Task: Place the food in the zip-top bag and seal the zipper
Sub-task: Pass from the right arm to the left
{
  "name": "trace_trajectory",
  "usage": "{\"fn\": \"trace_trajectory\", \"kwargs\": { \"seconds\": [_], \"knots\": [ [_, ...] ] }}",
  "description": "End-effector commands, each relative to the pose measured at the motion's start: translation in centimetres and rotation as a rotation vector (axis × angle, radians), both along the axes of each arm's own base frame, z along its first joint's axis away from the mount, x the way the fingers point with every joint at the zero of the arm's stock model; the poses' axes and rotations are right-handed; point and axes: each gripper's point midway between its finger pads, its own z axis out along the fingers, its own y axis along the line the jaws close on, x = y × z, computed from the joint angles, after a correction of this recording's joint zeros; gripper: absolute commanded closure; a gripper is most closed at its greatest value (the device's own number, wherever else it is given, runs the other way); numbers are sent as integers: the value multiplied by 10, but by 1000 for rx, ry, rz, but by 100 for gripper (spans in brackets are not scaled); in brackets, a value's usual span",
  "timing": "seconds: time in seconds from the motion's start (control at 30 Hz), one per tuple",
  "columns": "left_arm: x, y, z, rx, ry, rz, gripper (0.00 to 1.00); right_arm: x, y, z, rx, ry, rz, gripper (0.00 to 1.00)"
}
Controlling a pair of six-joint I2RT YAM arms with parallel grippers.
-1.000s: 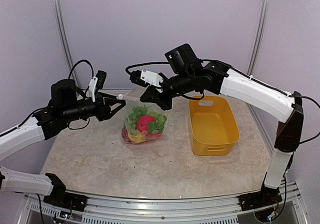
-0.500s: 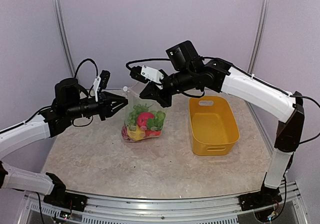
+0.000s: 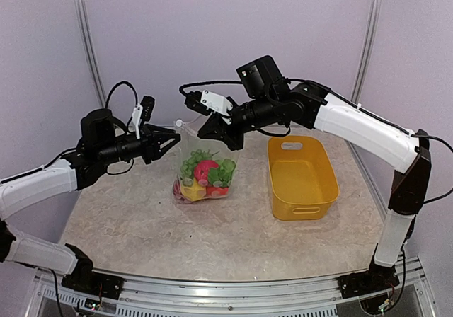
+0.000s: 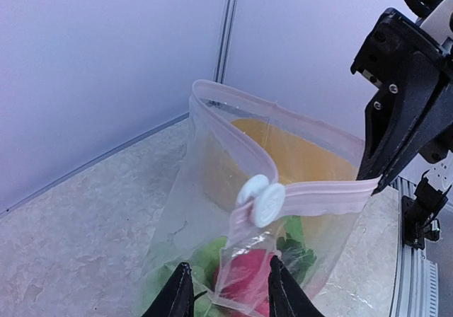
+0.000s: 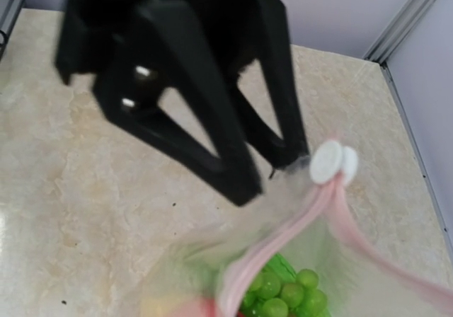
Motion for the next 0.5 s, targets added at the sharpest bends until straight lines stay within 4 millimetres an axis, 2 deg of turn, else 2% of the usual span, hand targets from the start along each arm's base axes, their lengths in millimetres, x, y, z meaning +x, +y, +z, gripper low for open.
{"fn": "trace_trajectory", "kwargs": {
  "seconds": [0.0,0.1,0.17,0.3,0.47],
  "knots": [
    [8,2,3,-26,0,-11,66,-5,0,14,31,5,32,100],
    [1,-4,3,-35,5,-75,61,-6,-1,14,28,6,35,100],
    [-6,-9,4,-44,10,-128,61,-5,-2,14,25,2,32,100],
    [-14,-15,6,-52,21,-198,68,-4,-3,11,18,3,27,100],
    [-12,-20,9,-57,6,-221,76,-4,-2,10,15,5,32,100]
  ]
}}
